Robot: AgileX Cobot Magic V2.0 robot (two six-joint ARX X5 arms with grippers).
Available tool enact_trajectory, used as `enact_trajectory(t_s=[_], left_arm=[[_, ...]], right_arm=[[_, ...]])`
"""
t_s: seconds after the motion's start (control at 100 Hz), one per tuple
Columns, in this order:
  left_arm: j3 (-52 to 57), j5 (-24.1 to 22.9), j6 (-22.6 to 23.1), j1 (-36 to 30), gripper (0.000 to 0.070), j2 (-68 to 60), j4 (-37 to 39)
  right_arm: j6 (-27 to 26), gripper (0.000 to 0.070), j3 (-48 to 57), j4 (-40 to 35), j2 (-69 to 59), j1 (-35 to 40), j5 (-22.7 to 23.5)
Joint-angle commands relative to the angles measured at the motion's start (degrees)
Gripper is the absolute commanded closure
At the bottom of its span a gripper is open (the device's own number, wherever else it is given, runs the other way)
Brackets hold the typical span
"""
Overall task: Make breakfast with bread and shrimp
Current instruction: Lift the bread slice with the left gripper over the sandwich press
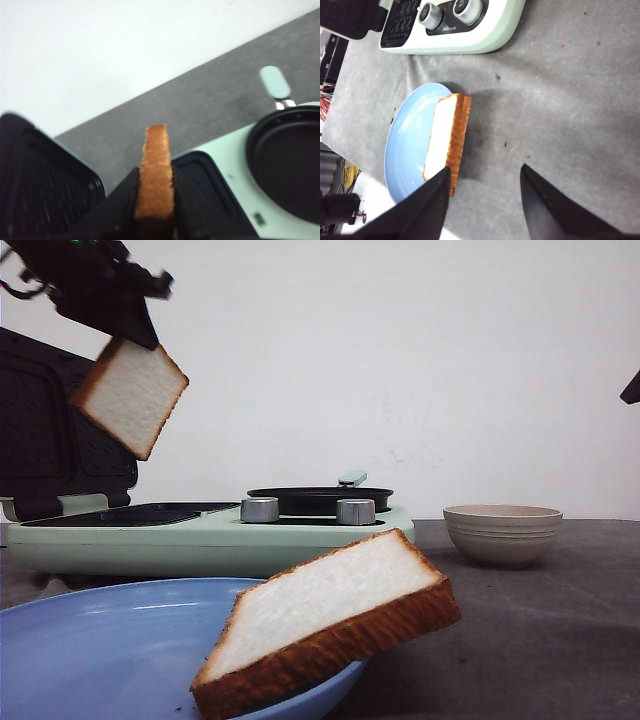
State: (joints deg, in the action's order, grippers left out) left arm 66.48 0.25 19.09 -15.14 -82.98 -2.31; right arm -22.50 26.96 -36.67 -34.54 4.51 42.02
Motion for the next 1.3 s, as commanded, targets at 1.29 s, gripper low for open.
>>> enact_trajectory(t_s=[1.29], left_arm=[[17.44, -4.44, 19.47, 1.01, 0.0697, -23.91, 0.81]], right_arm=[[0.87, 0.0427, 0.59, 0.39, -0.17, 0.24, -0.5]])
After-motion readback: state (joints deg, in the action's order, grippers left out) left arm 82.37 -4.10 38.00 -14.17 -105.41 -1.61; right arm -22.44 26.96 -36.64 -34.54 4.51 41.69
